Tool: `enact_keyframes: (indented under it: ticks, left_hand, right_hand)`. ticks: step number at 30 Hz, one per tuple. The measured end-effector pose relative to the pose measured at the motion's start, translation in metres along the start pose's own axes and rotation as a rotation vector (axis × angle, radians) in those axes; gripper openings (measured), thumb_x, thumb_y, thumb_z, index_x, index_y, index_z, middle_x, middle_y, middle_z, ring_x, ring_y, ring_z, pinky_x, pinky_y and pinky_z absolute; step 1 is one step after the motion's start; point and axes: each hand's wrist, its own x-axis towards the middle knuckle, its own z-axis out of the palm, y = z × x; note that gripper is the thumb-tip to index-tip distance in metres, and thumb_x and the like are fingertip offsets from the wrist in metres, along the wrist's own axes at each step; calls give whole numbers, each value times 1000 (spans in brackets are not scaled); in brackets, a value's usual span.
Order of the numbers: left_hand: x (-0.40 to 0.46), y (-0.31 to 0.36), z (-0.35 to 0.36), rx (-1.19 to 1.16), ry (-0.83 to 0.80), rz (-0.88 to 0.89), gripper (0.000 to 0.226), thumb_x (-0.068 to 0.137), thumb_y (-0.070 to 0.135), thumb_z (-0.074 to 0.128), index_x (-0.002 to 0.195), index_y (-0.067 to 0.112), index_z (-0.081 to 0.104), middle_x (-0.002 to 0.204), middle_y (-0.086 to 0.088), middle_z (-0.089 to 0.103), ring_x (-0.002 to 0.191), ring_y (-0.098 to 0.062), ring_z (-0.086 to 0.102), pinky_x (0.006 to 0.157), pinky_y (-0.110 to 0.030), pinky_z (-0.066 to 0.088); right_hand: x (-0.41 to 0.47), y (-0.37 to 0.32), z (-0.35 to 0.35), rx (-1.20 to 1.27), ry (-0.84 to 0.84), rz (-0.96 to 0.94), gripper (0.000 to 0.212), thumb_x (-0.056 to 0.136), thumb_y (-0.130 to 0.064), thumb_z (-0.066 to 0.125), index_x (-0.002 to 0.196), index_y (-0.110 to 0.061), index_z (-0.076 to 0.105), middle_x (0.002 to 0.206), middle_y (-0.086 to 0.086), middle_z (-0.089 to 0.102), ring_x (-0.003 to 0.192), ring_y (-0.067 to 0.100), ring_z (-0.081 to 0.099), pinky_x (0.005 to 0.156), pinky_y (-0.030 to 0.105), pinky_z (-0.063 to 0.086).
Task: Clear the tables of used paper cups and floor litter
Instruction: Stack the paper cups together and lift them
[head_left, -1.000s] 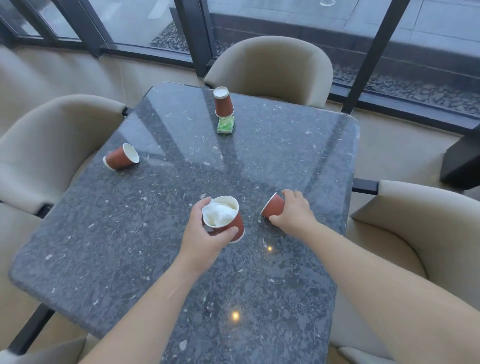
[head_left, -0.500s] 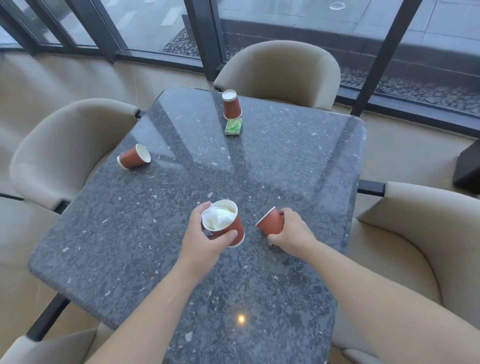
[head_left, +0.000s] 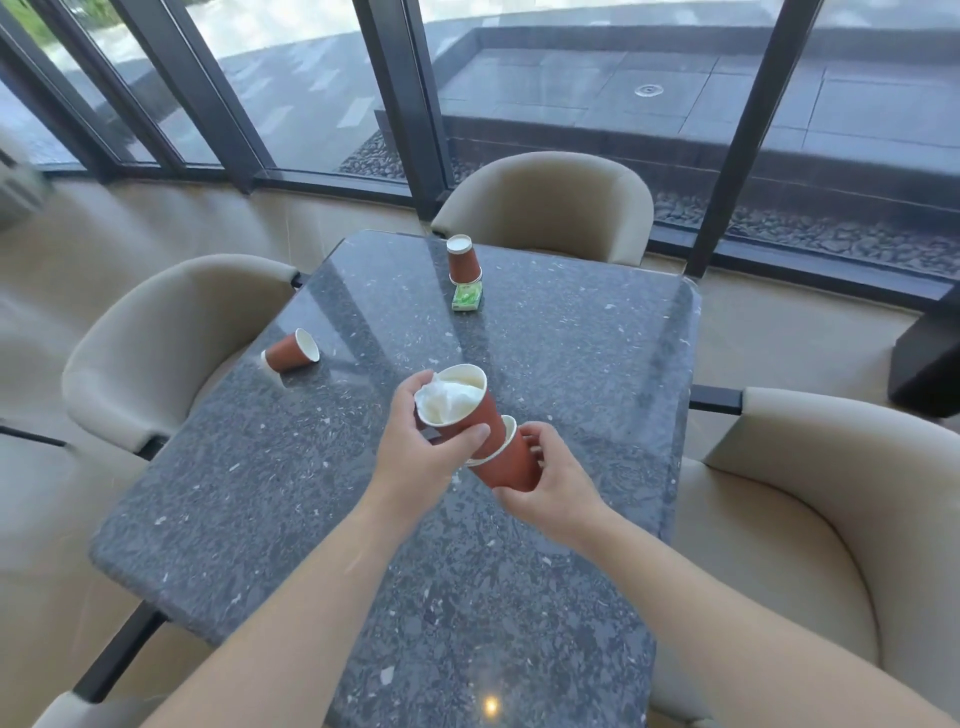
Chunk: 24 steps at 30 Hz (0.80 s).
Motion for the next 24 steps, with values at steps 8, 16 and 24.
enact_keyframes:
  ticks: [8,16,24]
  left_hand:
    - [-25,12,9,19,-69,-7,72,54,33,88,116,42,54,109,11,68,92,-3,69,73,-19,53]
    - [-40,20,15,-37,-73,7,82,56,22,88,128,30,50,119,8,68,109,-12,65,87,-32,54]
    - [-55,32,26,-104,-105,31,74,63,4,82,127,25,53,111,8,71,105,-8,65,77,-23,53]
  right_hand:
    - [-19,-34,-3,148,69,-124,57,64,-34,78,108,-52,47,105,-10,61,85,-2,62,60,16,52]
    - [-35,-56,-16,187,97,-201,54,63,-32,74,104,-54,47,105,-28,58,97,-4,57,71,13,49]
    - [-53,-66,-45,182,62,-200,53,56,-40,80,100,-52,53,101,-17,66,91,1,66,74,20,53]
